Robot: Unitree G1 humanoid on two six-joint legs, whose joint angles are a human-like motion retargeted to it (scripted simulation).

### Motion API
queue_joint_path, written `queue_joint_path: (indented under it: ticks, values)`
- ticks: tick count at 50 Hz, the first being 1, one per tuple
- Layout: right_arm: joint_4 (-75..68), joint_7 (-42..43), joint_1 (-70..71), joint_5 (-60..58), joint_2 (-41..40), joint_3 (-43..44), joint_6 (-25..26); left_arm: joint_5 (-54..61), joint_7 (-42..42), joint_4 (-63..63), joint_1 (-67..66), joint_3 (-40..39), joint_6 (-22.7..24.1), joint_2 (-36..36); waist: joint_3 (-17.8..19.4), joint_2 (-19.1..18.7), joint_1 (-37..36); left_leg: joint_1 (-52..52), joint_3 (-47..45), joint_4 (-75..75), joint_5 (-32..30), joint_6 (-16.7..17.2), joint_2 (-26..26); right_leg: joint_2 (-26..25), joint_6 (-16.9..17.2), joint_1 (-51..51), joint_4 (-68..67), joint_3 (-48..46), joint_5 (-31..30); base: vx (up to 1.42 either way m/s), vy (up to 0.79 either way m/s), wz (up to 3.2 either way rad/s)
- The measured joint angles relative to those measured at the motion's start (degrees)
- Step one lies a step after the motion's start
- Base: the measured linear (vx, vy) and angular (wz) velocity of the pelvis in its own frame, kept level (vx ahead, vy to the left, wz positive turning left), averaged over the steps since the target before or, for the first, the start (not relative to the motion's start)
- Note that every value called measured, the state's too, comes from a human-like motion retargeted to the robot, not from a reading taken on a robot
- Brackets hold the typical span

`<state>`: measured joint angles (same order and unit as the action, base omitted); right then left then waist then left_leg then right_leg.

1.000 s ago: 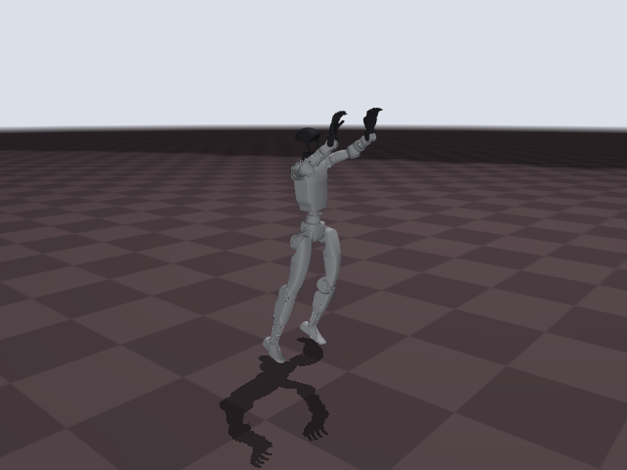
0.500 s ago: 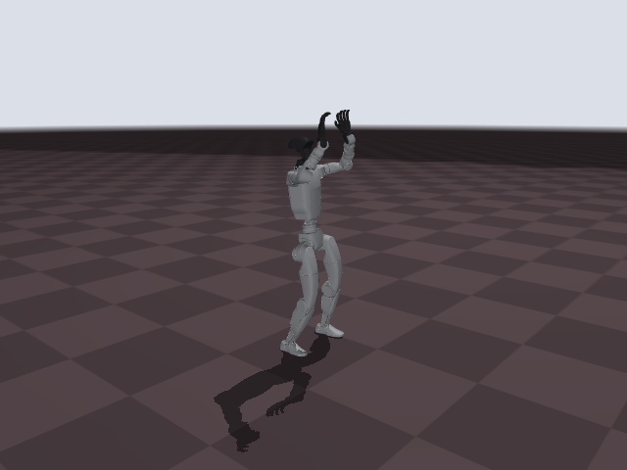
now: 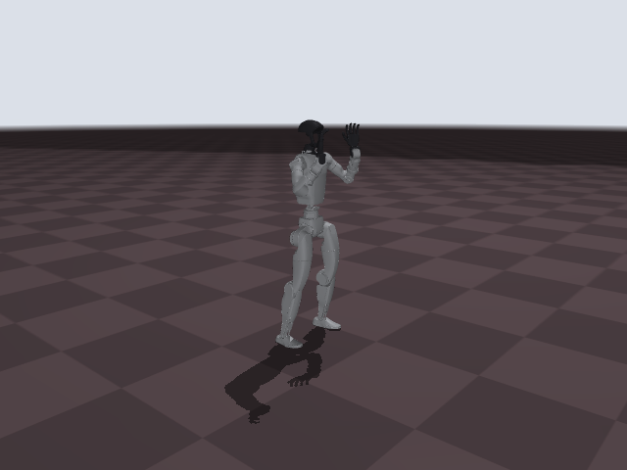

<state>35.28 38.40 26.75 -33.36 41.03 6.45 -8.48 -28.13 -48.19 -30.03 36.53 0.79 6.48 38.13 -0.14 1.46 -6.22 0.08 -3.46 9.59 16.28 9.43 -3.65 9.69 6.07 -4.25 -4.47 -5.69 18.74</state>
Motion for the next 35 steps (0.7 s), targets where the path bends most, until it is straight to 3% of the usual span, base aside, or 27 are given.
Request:
queue_joint_path:
  ticks: [5,17,35]
  values:
    - [1.09,0.85,-1.77,-1.09,-0.07,1.16,0.31,-0.50,0.01,0.35,-0.31,0.89,-0.86,-0.26,0.90,0.41,0.20,0.54,-0.34,-1.09,-0.43,-2.07,0.76,0.60,-0.41,-0.24,0.36,-0.12,-0.13,0.00,0.00,0.00]
    - [3.34,6.03,-9.63,-1.96,-2.15,3.03,-0.12,-1.29,-3.35,-0.70,-4.41,1.78,0.53,-1.81,0.69,0.63,-0.20,1.19,-1.68,-1.37,-0.02,-1.86,1.13,1.04,-0.01,-0.03,0.71,1.08,-0.82,0.01,0.01,-0.03]
    - [1.98,5.80,-12.41,-2.05,-5.08,2.08,-0.37,-1.38,-4.82,-0.02,-9.55,2.56,0.62,-1.56,0.53,0.05,1.35,2.90,-2.85,-1.62,0.62,-3.25,0.80,0.74,-0.62,-0.83,0.15,1.59,-0.40,0.03,0.00,-0.03]
